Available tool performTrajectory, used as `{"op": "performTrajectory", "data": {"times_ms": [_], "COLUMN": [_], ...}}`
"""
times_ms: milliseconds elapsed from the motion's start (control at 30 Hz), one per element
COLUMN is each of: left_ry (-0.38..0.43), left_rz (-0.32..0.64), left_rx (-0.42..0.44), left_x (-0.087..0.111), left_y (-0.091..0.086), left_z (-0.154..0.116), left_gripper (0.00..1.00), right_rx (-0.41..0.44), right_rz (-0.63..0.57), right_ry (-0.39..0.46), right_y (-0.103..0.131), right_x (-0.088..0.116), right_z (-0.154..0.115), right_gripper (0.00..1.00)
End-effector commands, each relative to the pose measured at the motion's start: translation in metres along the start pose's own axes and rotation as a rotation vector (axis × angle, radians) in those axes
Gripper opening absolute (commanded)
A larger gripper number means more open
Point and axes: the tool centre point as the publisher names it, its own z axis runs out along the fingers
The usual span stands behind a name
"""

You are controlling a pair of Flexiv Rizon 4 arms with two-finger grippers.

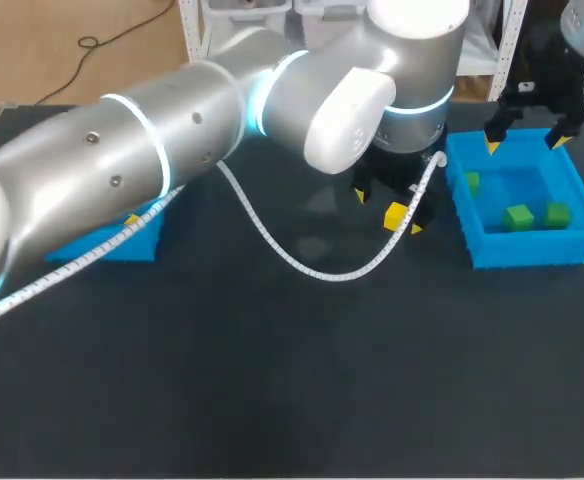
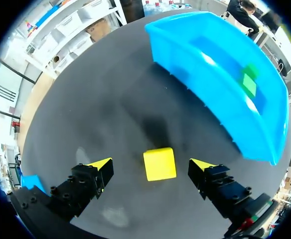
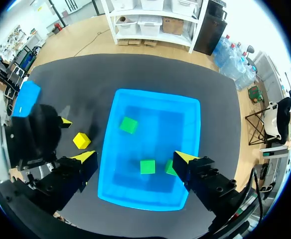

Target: Put the green cubes in the right bin and the yellow cubes in the left bin.

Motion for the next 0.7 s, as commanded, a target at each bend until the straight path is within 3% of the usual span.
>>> {"op": "performTrajectory", "data": {"times_ms": [33,133,167,200,233,467,700], "left_ry": [0.059,0.072,0.076,0.084,0.096,0.197,0.138], "left_rz": [0.003,0.008,0.007,0.010,0.021,0.098,0.027], "left_rx": [-0.001,-0.003,-0.003,-0.003,-0.004,0.000,0.014], "left_x": [-0.013,-0.014,-0.013,-0.012,-0.011,0.004,0.003], "left_y": [-0.001,-0.002,-0.002,-0.003,-0.004,-0.004,0.021], "left_z": [0.009,0.012,0.013,0.014,0.016,0.025,0.010], "left_gripper": [1.00,0.96,0.71,0.18,0.00,0.00,0.00], "right_rx": [0.003,0.003,0.003,0.003,0.003,0.003,0.003], "right_rz": [0.002,0.002,0.002,0.002,0.002,0.002,0.002], "right_ry": [-0.006,-0.006,-0.006,-0.006,-0.006,-0.006,-0.006], "right_y": [0.000,0.000,0.000,0.000,0.000,0.000,0.000], "right_x": [0.002,0.002,0.002,0.002,0.002,0.002,0.002], "right_z": [-0.001,-0.001,-0.001,-0.001,-0.001,-0.001,-0.001], "right_gripper": [1.00,1.00,1.00,1.00,1.00,1.00,1.00]}}
